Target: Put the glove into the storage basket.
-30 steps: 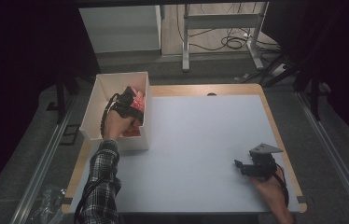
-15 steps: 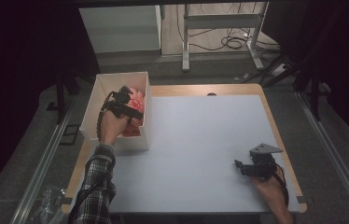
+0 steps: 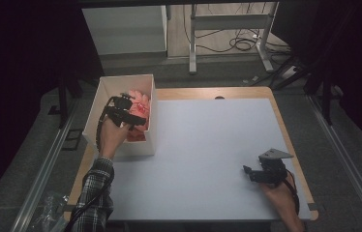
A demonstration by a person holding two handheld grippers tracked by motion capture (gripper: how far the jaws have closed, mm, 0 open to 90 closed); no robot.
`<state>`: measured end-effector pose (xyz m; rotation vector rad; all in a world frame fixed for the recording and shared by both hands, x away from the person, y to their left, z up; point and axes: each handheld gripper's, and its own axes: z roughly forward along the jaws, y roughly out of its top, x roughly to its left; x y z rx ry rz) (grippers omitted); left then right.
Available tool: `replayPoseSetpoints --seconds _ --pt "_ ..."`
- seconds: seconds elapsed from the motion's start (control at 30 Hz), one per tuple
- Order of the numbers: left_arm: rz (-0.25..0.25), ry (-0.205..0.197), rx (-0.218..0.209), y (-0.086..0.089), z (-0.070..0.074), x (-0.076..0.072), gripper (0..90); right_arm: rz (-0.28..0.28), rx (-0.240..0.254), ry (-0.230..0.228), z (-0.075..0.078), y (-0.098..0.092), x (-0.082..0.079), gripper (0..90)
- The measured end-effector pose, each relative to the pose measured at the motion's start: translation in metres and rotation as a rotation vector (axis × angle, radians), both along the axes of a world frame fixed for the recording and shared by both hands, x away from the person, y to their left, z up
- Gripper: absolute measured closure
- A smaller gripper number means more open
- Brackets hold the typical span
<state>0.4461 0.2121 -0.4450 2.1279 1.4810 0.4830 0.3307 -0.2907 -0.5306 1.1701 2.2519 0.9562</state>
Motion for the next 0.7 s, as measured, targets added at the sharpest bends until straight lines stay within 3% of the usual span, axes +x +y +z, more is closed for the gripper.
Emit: replayPoseSetpoints --seconds 0.27,0.7 --pt "-0.043 -0.069 0.002 -0.002 0.010 -0.024 1.6 -0.001 0.000 0.000 0.000 0.000 0.000 23.6" --pt "-0.086 -0.114 -0.016 0.002 0.016 -0.056 1.8 -0.002 -0.002 -0.001 0.000 0.000 0.000 23.2"
